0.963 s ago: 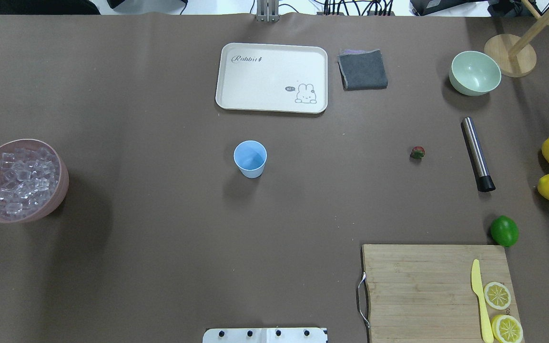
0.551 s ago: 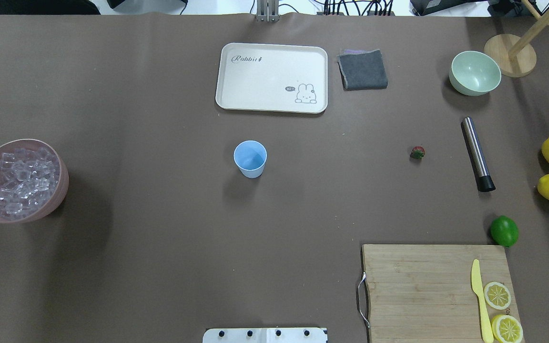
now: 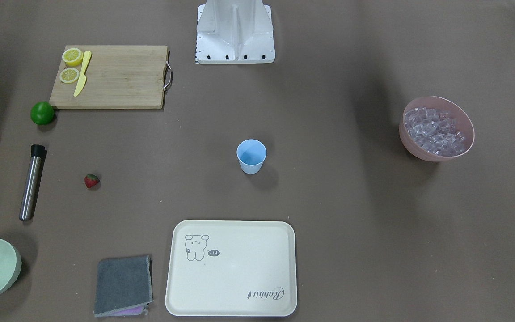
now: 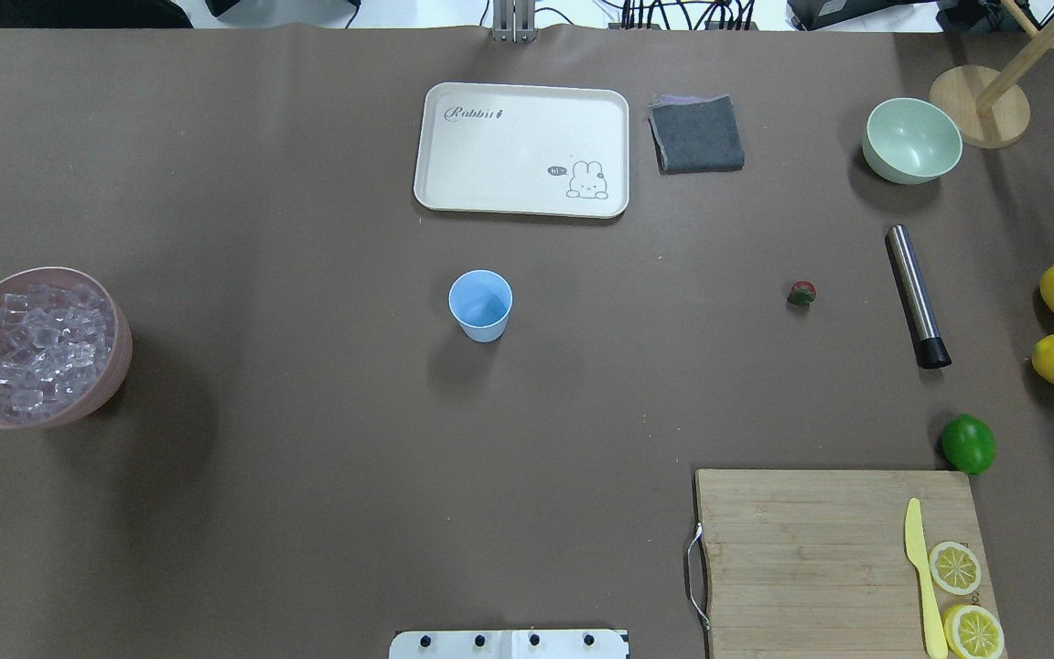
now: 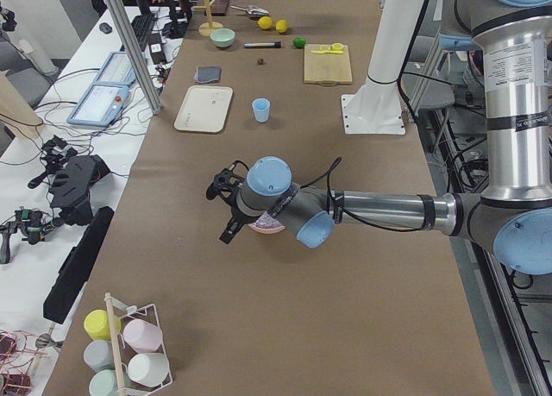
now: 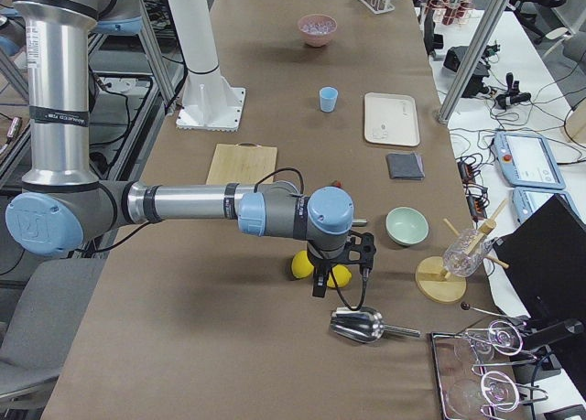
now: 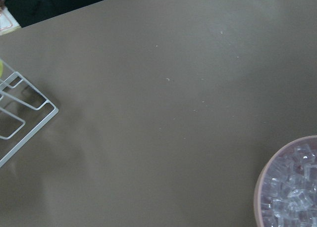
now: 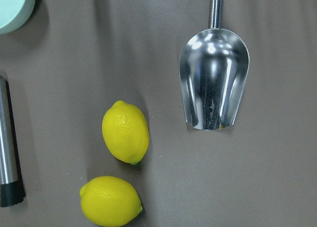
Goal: Mash ice and strawberries in cup
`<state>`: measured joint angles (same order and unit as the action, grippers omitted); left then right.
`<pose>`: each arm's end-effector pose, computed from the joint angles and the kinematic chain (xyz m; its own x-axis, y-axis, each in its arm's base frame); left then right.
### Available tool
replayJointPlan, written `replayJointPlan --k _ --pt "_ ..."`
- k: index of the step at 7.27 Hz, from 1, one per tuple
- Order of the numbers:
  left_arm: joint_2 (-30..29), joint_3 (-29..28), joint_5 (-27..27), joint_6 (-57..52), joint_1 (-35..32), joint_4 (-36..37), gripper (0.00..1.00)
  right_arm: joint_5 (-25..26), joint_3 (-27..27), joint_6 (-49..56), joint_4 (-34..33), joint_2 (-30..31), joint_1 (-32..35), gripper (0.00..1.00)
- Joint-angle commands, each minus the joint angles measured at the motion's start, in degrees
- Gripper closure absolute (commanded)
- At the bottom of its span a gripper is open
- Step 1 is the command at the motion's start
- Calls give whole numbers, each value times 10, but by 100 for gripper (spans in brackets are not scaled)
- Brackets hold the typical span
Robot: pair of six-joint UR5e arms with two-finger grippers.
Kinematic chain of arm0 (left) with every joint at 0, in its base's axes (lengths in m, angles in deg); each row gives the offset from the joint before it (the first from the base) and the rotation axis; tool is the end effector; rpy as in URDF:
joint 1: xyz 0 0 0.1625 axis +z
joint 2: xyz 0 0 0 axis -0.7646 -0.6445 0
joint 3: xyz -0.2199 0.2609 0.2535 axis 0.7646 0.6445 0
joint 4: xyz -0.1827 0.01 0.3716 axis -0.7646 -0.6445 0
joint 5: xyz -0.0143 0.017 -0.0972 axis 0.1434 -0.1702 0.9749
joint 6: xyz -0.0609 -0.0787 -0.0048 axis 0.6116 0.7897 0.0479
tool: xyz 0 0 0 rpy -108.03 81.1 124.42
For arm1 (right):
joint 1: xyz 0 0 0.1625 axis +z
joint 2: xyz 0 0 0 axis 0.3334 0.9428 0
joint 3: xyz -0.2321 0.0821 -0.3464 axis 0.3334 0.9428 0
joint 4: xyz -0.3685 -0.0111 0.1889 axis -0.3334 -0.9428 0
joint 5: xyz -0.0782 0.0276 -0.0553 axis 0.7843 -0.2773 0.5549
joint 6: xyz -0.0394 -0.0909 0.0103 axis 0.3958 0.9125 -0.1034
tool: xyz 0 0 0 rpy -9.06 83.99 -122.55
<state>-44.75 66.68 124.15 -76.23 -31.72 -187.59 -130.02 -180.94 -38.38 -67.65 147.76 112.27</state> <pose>0.0053 -0.4519 0.5481 0.6189 0.4481 -0.6451 -0.0051 0.8236 0.5672 0.0830 -0.4629 0.6259 0.6744 0.1042 0.7310 -0.0903 0.9942 -0.0584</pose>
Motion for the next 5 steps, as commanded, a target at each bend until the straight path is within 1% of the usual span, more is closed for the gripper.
replayJointPlan --k 1,2,3,5 --pt "-19 45 -5 126 85 -7 2 -18 -1 -4 1 -3 0 0" --pt "-39 44 -24 142 120 -5 3 -18 -4 -3 1 -3 -1 0" --pt "-45 40 -49 141 161 -5 3 -19 -5 2 1 -3 -1 0" --pt "-56 41 -56 134 210 -5 3 -19 1 -4 47 4 -1 0"
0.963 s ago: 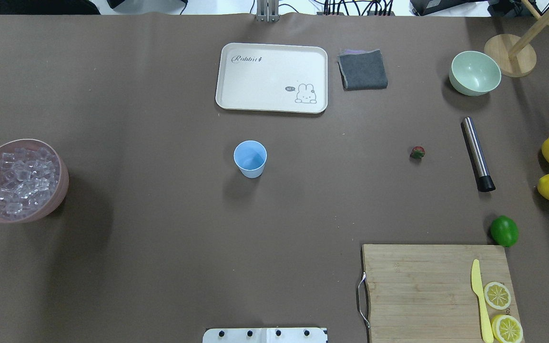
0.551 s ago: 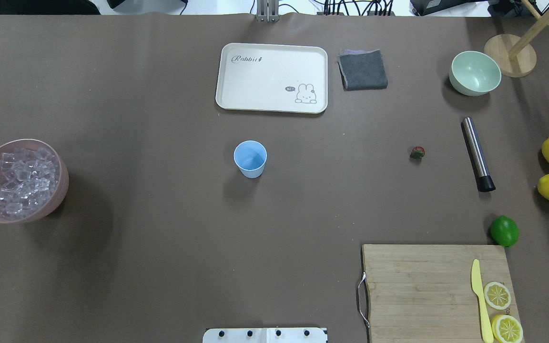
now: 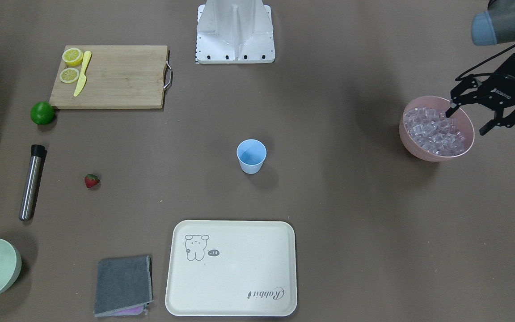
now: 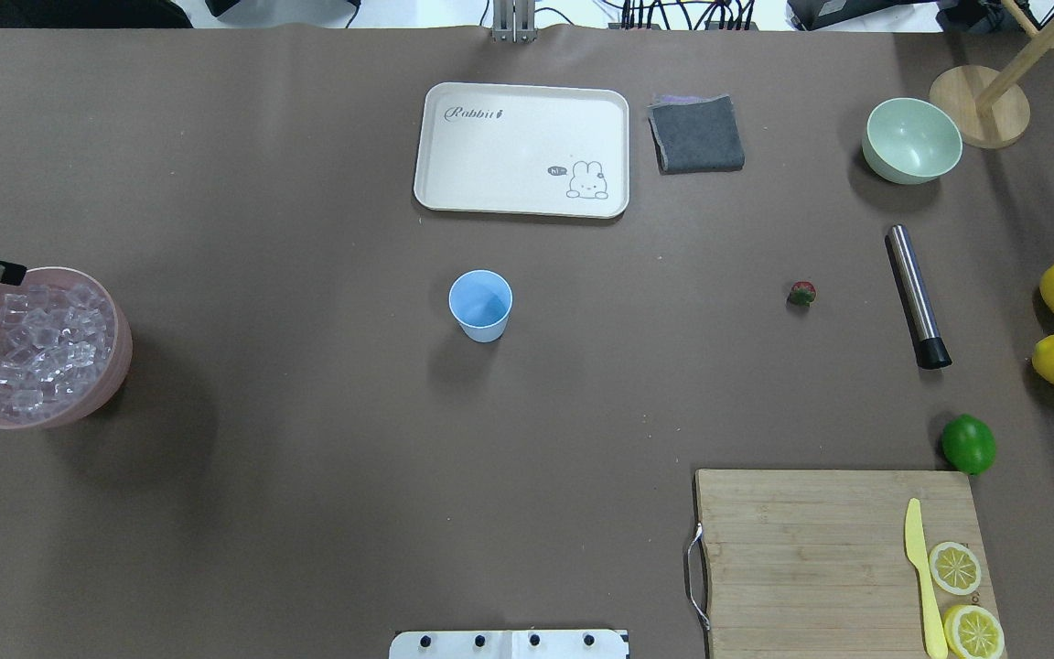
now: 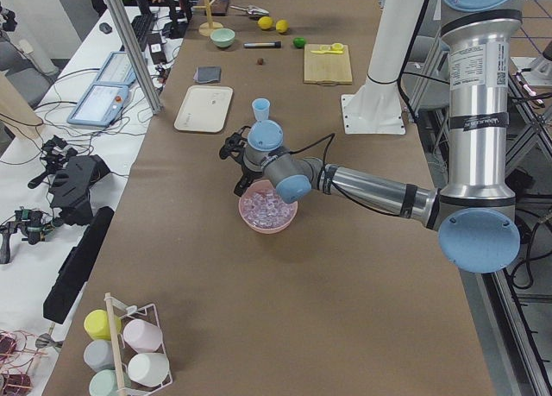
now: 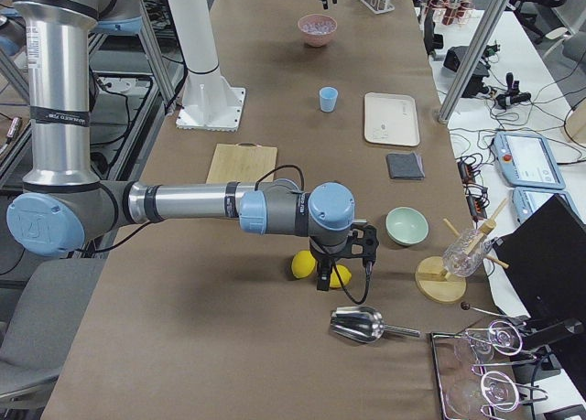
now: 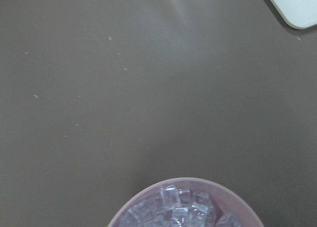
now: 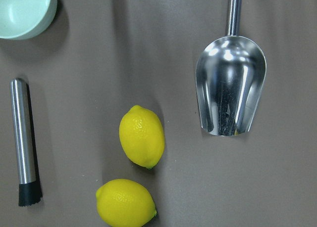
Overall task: Mash ice and strawberries in cup
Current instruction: 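Lower the left gripper into the pink bowl of clear ice cubes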
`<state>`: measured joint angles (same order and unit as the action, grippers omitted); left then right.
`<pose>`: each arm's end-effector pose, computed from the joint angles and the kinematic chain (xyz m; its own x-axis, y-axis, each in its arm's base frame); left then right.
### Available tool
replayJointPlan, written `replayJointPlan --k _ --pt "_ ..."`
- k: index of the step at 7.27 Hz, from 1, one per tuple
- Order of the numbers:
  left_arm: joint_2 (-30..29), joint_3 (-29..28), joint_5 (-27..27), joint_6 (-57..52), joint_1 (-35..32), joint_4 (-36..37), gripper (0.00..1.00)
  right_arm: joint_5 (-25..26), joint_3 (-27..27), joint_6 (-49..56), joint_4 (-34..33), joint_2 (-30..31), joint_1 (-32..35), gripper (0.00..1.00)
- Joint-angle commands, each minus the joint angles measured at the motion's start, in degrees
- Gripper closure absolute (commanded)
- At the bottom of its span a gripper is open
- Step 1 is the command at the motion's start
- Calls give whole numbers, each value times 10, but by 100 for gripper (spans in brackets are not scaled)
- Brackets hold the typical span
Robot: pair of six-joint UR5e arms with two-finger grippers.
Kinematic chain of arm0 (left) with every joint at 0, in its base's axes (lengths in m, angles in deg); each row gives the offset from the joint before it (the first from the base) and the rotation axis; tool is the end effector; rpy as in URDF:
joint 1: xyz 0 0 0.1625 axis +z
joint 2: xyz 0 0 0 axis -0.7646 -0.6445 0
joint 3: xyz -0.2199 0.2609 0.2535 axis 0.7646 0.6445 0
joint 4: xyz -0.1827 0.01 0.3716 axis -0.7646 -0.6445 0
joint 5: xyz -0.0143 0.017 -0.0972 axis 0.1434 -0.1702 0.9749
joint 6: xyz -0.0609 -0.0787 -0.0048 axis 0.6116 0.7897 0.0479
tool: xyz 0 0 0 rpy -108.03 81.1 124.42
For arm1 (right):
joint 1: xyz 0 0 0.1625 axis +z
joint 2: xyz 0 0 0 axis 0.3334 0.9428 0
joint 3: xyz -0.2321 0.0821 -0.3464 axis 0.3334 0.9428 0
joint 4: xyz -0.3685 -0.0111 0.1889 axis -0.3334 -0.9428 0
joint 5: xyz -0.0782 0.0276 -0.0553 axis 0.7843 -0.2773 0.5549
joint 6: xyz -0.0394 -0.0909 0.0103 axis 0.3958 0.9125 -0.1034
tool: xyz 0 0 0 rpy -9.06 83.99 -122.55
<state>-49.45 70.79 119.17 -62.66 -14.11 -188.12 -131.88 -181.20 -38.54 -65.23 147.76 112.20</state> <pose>0.1483 -0.4567 0.4767 0.5175 0.5066 -0.6896 -0.0769 0.8301 0.5522 0.0804 -0.4660 0.6170 0.6519 0.0701 0.7551 -0.0895 0.9959 -0.0152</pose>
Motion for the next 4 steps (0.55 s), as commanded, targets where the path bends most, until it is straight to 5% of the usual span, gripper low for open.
replayJointPlan --k 1,4 --pt "-11 -1 -6 -12 53 0 5 1 10 -3 23 8 1 0" --pt "-18 -22 -17 -98 76 2 5 1 6 -26 24 15 1 0"
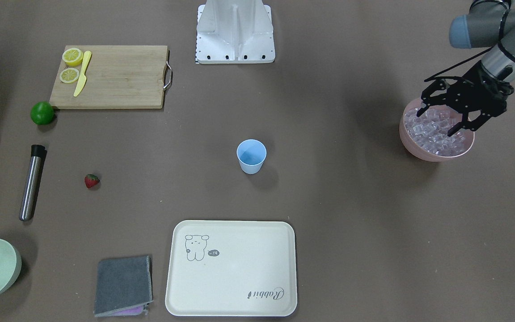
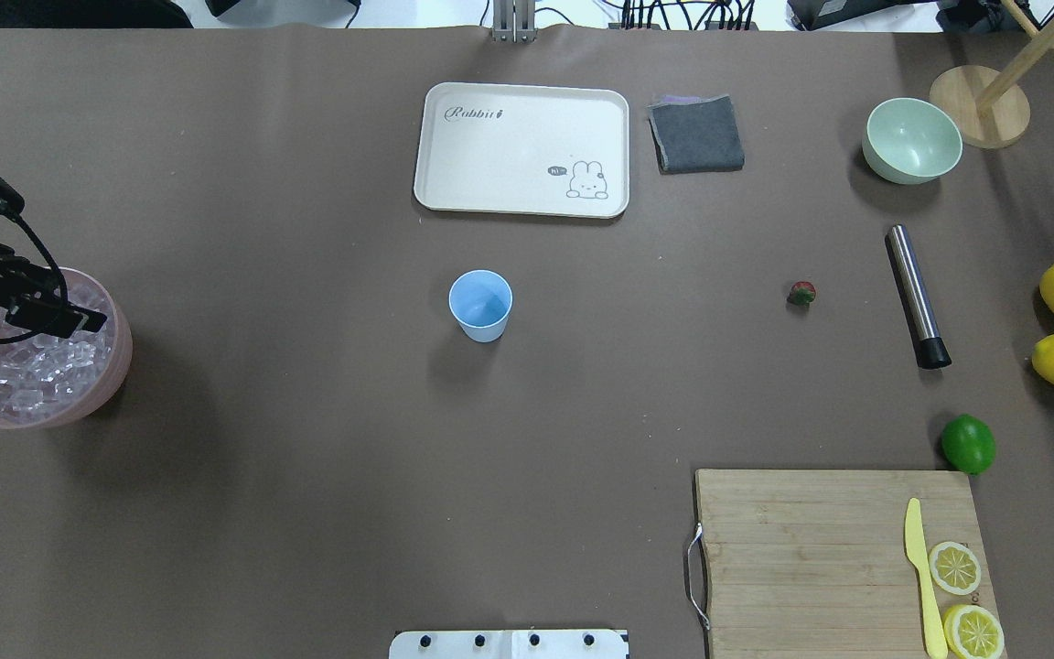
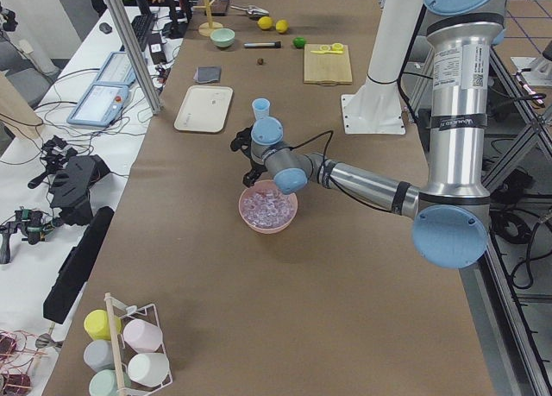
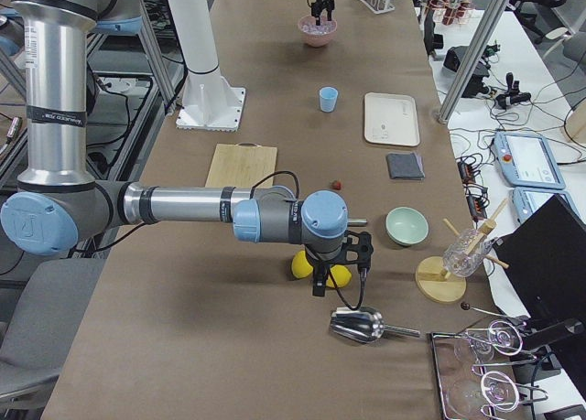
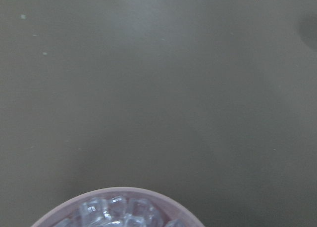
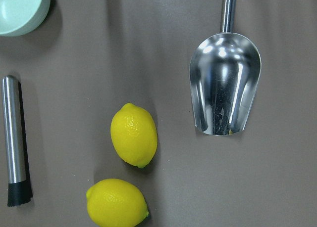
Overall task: Mash ice and strawberries in cup
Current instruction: 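Lower the left gripper into the pink bowl of clear ice cubes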
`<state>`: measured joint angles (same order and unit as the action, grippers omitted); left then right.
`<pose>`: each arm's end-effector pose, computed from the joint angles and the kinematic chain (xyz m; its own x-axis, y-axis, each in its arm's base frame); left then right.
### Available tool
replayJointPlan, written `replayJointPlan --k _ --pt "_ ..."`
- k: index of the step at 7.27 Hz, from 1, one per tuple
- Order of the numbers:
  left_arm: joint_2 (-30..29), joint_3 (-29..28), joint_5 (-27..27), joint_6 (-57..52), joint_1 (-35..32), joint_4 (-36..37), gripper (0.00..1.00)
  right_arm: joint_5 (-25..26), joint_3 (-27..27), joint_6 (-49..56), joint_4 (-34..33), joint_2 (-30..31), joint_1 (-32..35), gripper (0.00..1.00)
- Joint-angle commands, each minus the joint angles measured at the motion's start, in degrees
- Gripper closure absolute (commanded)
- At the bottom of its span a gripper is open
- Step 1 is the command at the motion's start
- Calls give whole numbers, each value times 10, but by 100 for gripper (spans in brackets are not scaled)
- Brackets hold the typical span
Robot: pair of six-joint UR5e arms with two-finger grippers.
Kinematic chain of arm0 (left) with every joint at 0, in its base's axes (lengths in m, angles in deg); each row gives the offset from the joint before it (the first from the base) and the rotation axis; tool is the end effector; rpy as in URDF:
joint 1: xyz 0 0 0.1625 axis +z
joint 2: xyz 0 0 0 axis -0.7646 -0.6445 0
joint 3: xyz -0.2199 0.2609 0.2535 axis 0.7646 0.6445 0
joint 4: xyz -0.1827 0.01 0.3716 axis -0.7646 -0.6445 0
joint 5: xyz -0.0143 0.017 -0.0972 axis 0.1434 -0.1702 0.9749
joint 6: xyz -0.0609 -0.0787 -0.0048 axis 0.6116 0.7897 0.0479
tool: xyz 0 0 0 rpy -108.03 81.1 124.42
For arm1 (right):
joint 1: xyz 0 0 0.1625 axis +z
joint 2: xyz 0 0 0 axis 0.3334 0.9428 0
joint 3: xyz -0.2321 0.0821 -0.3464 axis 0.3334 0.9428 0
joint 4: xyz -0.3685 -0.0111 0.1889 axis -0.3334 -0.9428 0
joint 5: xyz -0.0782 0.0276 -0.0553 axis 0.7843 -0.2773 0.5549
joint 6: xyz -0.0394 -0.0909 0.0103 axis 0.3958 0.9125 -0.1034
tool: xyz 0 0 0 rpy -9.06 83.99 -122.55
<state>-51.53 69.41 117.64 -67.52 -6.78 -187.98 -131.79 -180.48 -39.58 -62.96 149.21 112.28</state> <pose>0.2122 -0.4481 0.4726 0.4503 0.6371 -0.6256 -0.2089 0.7563 0.6200 0.0807 -0.4562 0.6311 0.6513 0.0878 0.7538 -0.1028 0.9943 -0.0270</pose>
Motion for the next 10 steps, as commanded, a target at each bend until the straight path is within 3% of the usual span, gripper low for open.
replayJointPlan --k 1,4,5,10 --pt "18 -11 1 -88 -1 0 5 1 -2 -21 2 0 0 0" --pt "19 -24 5 -125 3 0 8 2 -1 -21 2 0 0 0" --pt "16 -31 5 -125 5 0 21 3 1 -21 2 -2 0 0" --pt "-3 -63 5 -126 14 -1 23 8 4 -22 2 -7 0 0"
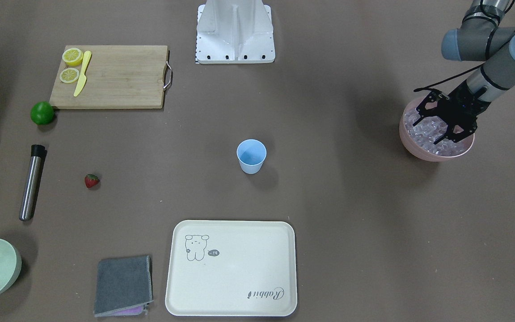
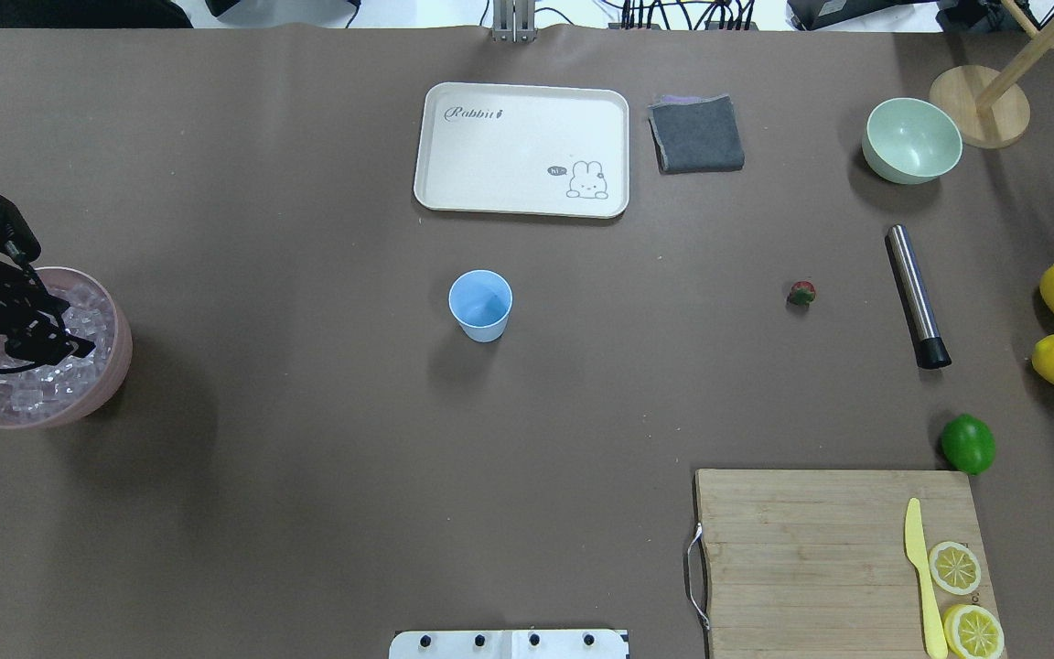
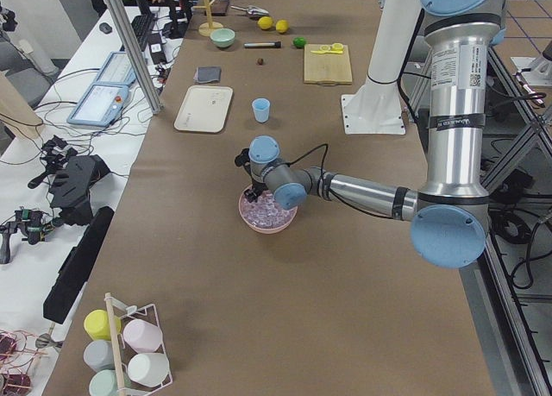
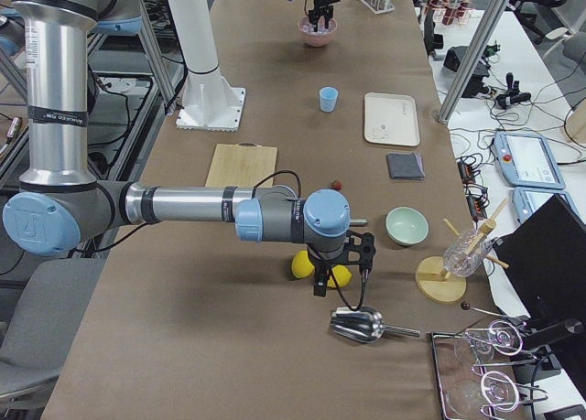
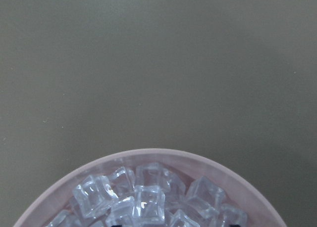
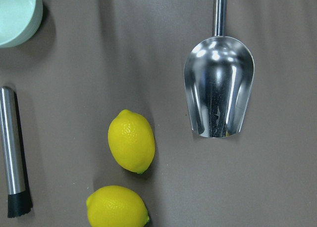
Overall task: Mash ice and strawberries in cup
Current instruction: 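Lower the left gripper into the pink bowl of clear ice cubes, then close the left gripper on an ice cube in the pink bowl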
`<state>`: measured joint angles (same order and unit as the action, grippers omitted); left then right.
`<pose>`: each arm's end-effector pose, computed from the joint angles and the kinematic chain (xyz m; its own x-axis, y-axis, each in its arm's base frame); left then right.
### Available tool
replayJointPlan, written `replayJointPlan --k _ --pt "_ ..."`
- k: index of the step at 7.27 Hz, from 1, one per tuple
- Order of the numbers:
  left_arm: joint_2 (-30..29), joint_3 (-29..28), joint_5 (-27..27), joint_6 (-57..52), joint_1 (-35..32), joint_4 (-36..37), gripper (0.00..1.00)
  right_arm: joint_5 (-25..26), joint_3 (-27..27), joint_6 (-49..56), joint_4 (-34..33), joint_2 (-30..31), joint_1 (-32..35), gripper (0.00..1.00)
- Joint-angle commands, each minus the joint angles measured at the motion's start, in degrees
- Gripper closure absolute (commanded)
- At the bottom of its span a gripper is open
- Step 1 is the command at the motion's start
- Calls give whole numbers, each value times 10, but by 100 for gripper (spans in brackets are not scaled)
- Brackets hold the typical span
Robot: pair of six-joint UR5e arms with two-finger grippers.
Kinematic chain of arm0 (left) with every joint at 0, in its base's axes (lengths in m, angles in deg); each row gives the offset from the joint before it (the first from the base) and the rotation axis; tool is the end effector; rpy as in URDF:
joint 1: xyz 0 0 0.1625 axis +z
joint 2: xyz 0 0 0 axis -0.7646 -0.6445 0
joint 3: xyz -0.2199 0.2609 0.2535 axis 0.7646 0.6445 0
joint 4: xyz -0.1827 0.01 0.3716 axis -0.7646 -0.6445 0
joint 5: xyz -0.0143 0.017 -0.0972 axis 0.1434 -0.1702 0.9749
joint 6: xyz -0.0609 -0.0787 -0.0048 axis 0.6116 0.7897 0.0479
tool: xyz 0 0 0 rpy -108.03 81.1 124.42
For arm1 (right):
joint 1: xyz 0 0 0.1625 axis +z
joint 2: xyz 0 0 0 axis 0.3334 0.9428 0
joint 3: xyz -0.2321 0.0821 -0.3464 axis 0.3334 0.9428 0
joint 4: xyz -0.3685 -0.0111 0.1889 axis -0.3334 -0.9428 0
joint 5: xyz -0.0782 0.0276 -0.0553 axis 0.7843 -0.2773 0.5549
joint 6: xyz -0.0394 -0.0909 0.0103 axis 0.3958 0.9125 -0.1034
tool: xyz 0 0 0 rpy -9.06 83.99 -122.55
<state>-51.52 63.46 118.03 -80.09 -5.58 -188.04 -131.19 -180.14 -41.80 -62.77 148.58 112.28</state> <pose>0.2269 -0.4505 0.5252 0.4008 0.7529 -0.5220 -0.3561 0.6530 0.6684 0.0816 -0.4612 0.6294 0.6549 0.1207 0.7461 -0.1289 0.9905 -0.0470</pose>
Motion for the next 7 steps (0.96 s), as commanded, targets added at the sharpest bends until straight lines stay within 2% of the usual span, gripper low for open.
replayJointPlan --k 1,7 --pt "-2 -4 0 0 2 0 23 2 1 -3 0 0 0 0" --pt "11 1 -2 -1 3 -5 22 3 2 -7 -1 0 0 0"
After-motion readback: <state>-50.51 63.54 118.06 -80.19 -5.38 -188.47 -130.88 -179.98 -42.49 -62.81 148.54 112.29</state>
